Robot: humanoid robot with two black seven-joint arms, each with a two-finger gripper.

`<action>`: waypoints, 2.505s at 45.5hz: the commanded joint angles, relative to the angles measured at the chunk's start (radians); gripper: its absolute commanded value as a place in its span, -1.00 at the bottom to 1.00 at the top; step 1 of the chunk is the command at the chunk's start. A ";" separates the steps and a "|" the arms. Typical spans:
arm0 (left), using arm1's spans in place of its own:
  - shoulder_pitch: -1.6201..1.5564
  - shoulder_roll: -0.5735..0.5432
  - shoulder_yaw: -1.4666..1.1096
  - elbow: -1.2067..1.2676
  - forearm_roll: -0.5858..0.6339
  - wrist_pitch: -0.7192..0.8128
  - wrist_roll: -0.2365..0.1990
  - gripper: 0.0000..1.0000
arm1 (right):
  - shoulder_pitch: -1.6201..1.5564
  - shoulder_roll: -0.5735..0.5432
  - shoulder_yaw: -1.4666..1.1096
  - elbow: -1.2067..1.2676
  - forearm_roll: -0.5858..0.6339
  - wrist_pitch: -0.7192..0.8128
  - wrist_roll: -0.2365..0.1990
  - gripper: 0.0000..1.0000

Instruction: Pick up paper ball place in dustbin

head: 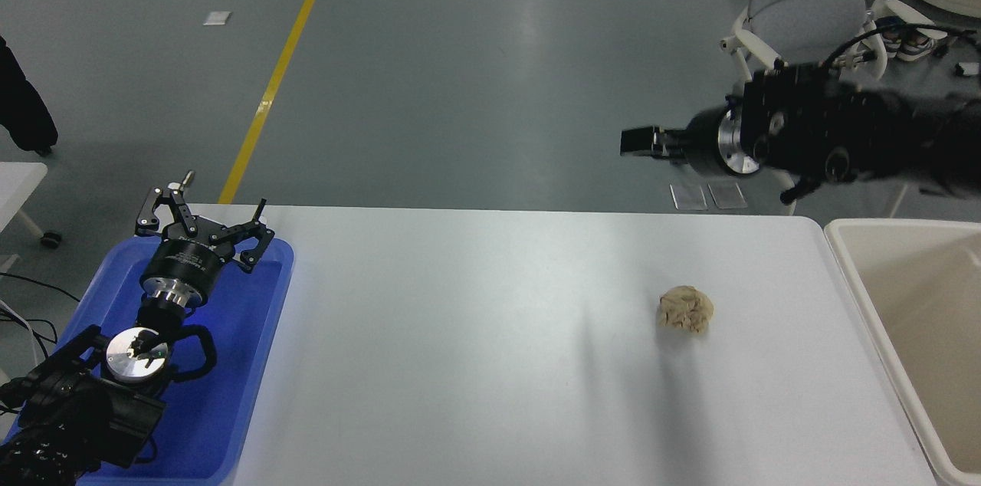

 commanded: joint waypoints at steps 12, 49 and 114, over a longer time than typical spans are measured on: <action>0.000 0.000 -0.001 0.000 0.000 0.000 0.000 1.00 | -0.337 0.110 0.072 -0.269 -0.001 -0.213 0.005 1.00; 0.000 0.000 0.001 0.000 0.000 0.000 0.000 1.00 | -0.429 0.061 0.059 -0.165 -0.036 -0.221 0.002 1.00; 0.000 0.000 0.001 0.000 0.000 0.000 0.000 1.00 | -0.467 0.015 0.022 -0.111 -0.231 -0.308 0.008 -1.00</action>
